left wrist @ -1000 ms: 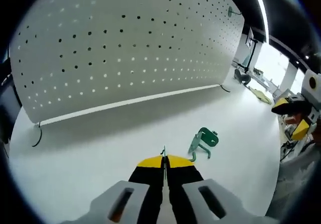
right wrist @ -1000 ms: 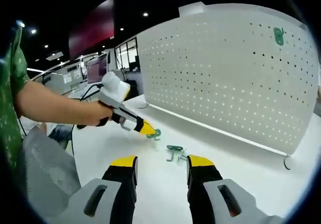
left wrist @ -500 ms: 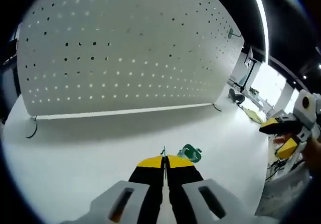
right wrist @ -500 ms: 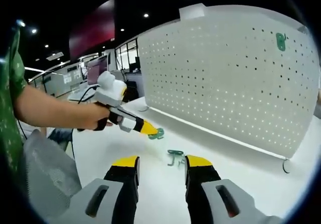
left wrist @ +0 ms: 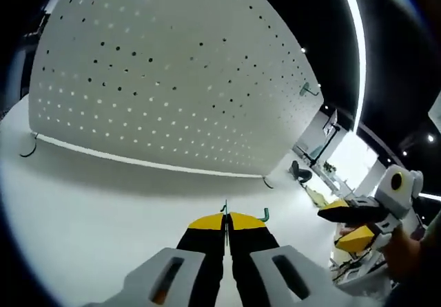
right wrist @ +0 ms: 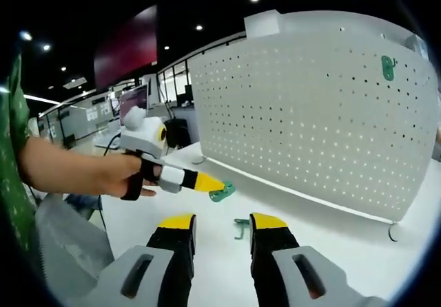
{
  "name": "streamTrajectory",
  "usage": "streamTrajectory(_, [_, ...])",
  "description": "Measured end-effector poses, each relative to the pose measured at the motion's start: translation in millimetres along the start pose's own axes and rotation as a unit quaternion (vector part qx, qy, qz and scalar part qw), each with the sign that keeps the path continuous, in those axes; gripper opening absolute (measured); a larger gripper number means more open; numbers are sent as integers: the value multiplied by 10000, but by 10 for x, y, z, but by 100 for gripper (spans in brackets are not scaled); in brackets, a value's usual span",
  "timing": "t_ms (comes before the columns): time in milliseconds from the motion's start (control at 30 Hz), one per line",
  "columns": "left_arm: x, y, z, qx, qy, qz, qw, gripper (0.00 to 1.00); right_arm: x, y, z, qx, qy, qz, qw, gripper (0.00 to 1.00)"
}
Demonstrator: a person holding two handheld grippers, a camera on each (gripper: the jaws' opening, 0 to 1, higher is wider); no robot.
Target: Insert the hook assembly into the mounting plate slot until the hook locks in place.
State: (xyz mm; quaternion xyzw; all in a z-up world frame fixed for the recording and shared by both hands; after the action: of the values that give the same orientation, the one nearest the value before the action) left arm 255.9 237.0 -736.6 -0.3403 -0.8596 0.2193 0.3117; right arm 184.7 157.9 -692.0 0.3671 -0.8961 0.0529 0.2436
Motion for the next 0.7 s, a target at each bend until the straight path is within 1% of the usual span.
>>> streamTrajectory(167, [25,-199,-18,133,-176,245,9995,2,16,-2,-81,-90,-72,41,9999,27])
streamTrajectory(400, [68,-404,-16,-66,-332,437,9985,2,41,-16,-129,-222,-105,104,9996,22])
streamTrajectory(567, [123,-579,-41,-216,-550,603,9964,2,60,-3,-161,-373,-160,90,9991,20])
streamTrajectory(700, [155,-678,-46,-361,-706,688,9945,2,78,2,-196,-511,-227,75,9984,18])
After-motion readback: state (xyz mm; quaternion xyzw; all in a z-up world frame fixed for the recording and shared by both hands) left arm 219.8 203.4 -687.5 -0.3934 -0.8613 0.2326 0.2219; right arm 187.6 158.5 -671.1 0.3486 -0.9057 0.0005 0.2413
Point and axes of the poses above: the point that each gripper's makers call its tool centre point, and the gripper's own axes: x roughly backward along the fingers, y roughly to its left, z roughly out of its underside, the point moved 1 cm from there along x, roughly backward along the fingers, and after that the axes turned 7 degrees about y, right-handed, at the moved point
